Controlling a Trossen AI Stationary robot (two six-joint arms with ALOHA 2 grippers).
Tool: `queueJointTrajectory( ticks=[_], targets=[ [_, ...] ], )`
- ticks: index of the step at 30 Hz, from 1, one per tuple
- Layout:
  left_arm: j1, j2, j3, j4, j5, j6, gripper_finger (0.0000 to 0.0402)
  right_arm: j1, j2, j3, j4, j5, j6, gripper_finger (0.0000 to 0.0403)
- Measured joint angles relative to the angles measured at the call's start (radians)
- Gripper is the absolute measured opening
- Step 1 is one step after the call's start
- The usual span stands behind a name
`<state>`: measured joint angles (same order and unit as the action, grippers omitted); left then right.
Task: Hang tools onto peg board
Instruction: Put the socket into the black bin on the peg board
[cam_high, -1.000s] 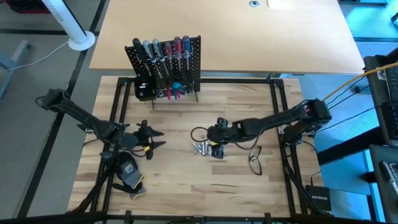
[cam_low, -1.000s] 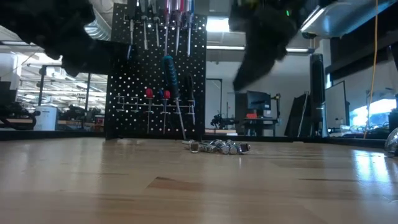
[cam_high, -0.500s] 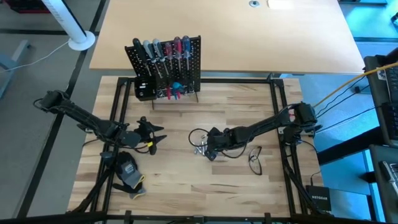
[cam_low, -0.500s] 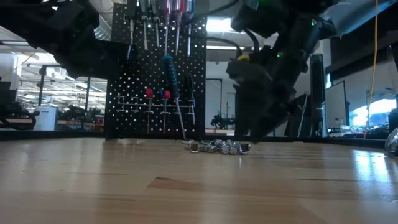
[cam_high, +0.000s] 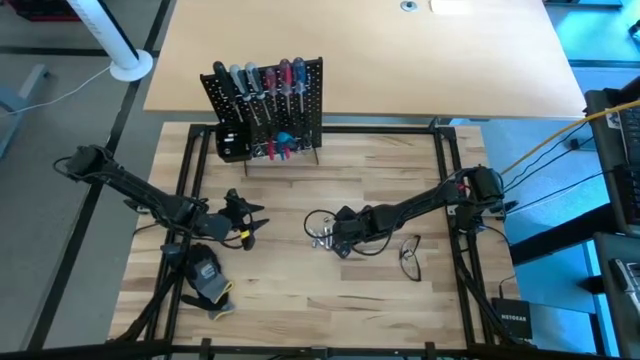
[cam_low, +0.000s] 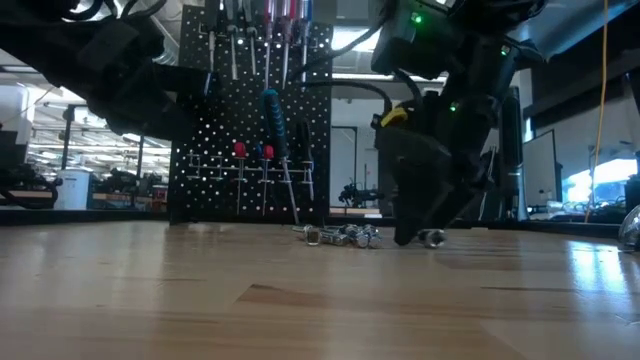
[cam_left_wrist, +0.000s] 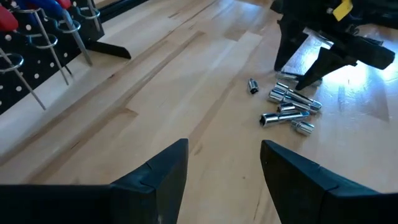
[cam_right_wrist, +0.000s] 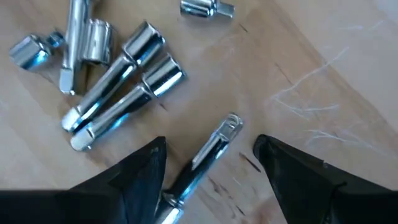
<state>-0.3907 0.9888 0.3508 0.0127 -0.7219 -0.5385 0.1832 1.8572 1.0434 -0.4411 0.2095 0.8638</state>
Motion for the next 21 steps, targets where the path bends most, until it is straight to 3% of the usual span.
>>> queueJointTrajectory(
  ticks=[11, 15, 21],
  targets=[
    [0.002, 0.001, 0.000, 0.001, 0.000, -0.004, 0.0192, 0.000, 0.001, 0.039, -0.143, -0.016, 0.003, 0.0258],
    [0.002, 0.001, 0.000, 0.000, 0.000, -0.004, 0.0192, 0.001, 0.001, 0.039, -0.218, -0.029, 0.048, 0.0220],
    [0.002, 0.001, 0.000, 0.000, 0.000, -0.004, 0.0192, 0.001, 0.000, 0.038, -0.225, -0.029, 0.048, 0.0131]
  ],
)
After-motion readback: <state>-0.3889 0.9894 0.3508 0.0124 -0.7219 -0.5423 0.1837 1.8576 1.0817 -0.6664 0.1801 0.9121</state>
